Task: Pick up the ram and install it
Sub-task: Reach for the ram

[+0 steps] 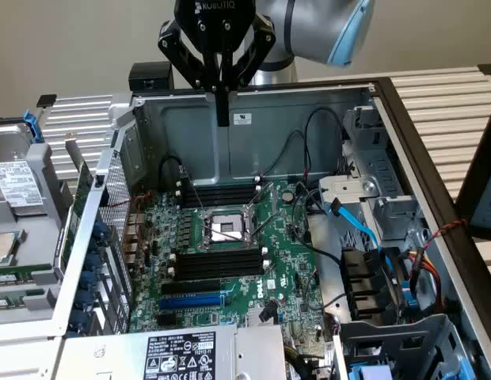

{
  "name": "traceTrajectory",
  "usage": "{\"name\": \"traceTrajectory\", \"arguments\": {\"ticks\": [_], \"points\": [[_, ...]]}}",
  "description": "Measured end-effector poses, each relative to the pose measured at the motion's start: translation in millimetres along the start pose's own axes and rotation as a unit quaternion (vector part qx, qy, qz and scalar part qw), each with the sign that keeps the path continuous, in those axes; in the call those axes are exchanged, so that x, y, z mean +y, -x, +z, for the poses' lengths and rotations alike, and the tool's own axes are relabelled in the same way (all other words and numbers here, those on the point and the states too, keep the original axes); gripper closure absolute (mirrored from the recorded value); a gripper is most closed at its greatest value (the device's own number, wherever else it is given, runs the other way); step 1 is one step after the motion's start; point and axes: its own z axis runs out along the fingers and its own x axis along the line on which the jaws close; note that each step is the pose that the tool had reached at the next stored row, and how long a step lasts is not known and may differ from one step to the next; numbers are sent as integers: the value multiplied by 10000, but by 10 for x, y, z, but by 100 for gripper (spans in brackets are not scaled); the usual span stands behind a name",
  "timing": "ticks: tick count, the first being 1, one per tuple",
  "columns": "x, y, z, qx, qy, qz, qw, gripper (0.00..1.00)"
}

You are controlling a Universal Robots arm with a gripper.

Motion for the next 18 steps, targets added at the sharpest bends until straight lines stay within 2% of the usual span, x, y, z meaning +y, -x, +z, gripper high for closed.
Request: {"name": "traceTrajectory", "arguments": {"ticks": [13, 18], "points": [[-1, -2, 0, 0, 3, 0, 10000, 89], [-10, -111, -3, 0, 3, 0, 10000, 89]]}}
